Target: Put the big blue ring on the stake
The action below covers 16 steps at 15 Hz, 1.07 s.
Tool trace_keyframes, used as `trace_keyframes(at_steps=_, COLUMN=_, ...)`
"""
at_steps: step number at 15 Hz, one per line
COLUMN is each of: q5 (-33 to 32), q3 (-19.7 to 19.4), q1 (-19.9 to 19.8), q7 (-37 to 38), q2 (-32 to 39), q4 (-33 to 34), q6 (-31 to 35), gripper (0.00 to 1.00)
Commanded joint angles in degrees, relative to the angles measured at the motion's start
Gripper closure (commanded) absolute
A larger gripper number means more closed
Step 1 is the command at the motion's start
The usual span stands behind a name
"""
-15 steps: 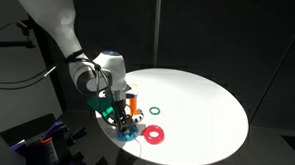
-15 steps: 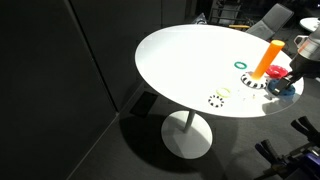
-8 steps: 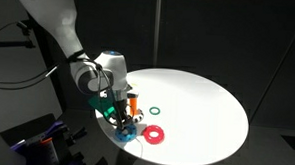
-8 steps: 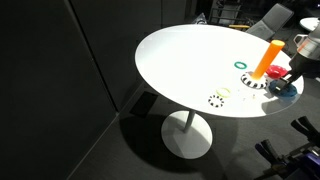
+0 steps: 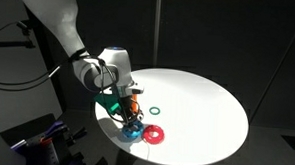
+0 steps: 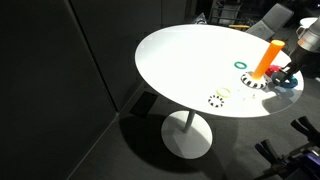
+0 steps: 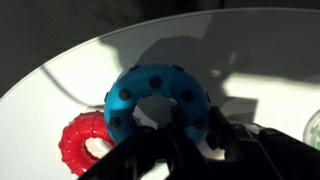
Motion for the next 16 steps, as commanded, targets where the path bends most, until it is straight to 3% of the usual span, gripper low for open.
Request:
trace_keyframes(at_steps=1, q5=-3.44, q3=-2.08, q1=1.84, q7=4.65, q2=-2.57, q4=1.07, q6=-3.8, gripper=0.9)
trace_keyframes(at_steps=16, q5=1.97, q3=3.09, q1=0.03, q7=4.38, q2=-13.01, q4=6.75, q6=-25.75, gripper=0.9)
